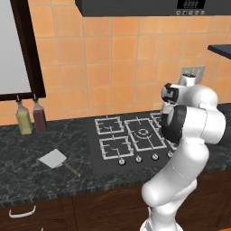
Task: Put the lemon wedge and broccoli in the pot. Retrieve the spatula and lightly stir the vegetables in the pot.
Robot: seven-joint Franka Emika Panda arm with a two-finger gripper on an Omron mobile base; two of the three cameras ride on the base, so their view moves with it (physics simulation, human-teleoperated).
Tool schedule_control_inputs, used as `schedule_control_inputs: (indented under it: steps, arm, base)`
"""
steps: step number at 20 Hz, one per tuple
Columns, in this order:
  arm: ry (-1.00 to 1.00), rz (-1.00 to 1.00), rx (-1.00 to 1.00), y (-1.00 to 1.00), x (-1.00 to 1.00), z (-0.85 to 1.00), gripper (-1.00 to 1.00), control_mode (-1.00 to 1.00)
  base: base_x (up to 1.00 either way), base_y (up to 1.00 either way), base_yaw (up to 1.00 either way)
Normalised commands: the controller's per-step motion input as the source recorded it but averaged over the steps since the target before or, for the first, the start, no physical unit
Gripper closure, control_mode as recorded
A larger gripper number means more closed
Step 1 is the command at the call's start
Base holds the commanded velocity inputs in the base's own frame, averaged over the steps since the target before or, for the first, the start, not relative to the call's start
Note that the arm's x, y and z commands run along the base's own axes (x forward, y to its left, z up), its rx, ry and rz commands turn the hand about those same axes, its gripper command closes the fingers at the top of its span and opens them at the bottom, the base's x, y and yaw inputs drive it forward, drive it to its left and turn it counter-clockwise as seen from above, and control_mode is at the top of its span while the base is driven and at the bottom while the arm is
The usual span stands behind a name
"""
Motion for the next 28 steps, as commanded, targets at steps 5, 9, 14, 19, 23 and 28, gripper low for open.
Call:
schedule_control_inputs:
  steps: [5,9,14,19,23,28]
  arm:
    - [-0.03,0.0,0.01,-0.01,0.07,0.12,-1.0,-1.0]
    - [-0.1,0.0,0.01,0.08,-0.44,0.63,-1.0,-1.0]
    - [-0.1,0.0,0.0,0.88,-1.0,0.95,-1.0,-1.0]
    - [0.0,0.0,0.0,1.0,-1.0,0.52,-1.0,-1.0]
    - [0.0,0.0,-0.01,1.0,-1.0,0.05,-1.0,-1.0]
    - [-0.01,0.09,-0.17,1.0,-0.98,0.0,-1.0,-1.0]
  base:
    - [0.0,0.0,0.0]
    - [0.0,0.0,0.0]
    - [0.0,0.0,0.0]
    - [0.0,0.0,0.0]
    - [0.0,0.0,0.0]
    - [0.0,0.0,0.0]
